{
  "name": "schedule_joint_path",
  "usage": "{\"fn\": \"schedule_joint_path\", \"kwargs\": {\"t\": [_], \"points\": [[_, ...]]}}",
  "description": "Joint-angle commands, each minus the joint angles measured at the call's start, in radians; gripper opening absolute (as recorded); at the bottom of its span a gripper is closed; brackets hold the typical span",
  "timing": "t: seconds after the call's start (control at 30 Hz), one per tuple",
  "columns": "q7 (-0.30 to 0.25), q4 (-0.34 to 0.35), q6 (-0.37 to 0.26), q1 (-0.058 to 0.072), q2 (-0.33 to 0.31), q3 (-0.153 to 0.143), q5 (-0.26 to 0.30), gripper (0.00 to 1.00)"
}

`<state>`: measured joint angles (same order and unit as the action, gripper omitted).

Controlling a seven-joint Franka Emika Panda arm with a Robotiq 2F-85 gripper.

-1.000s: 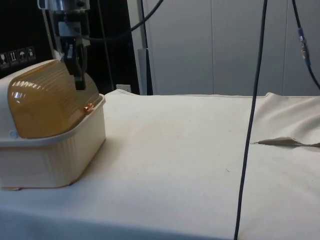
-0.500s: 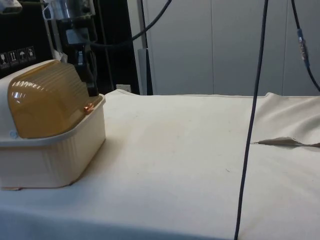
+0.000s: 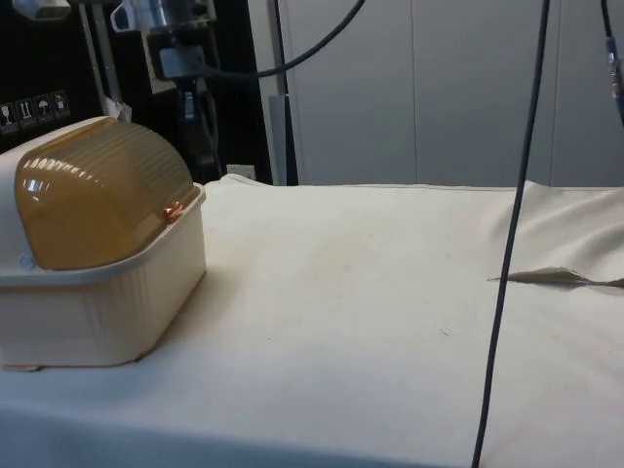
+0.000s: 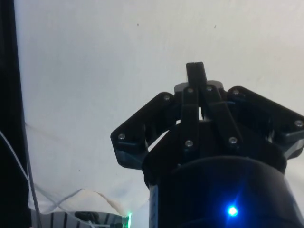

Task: Open the lid, then close it.

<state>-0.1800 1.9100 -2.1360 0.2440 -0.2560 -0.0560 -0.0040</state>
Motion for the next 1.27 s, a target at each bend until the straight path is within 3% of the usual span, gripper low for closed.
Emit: {"fn": "schedule_joint_path", "kwargs": {"t": [0.0, 0.4, 0.57, 0.67, 0.77, 0.8, 0.87, 1.07, 1.13, 1.23], "points": [[0.003, 0.026, -0.02, 0.002, 0.019, 0.0, -0.005, 0.0], [-0.003, 0.152, -0.061, 0.0, 0.109, -0.001, -0.006, 0.0], [-0.003, 0.149, -0.057, 0.0, 0.106, 0.0, -0.005, 0.0], [-0.002, 0.144, -0.053, 0.0, 0.103, 0.0, -0.005, 0.11], [-0.002, 0.147, -0.052, 0.0, 0.106, 0.0, -0.004, 0.28], [-0.002, 0.142, -0.051, 0.0, 0.101, 0.0, -0.004, 0.28], [-0.002, 0.14, -0.05, 0.0, 0.1, 0.0, -0.004, 0.42], [-0.002, 0.14, -0.051, 0.0, 0.1, 0.0, -0.004, 0.7], [-0.002, 0.136, -0.048, 0.0, 0.097, 0.0, -0.004, 0.74], [-0.002, 0.138, -0.049, 0.0, 0.098, 0.0, -0.004, 0.96]]}}
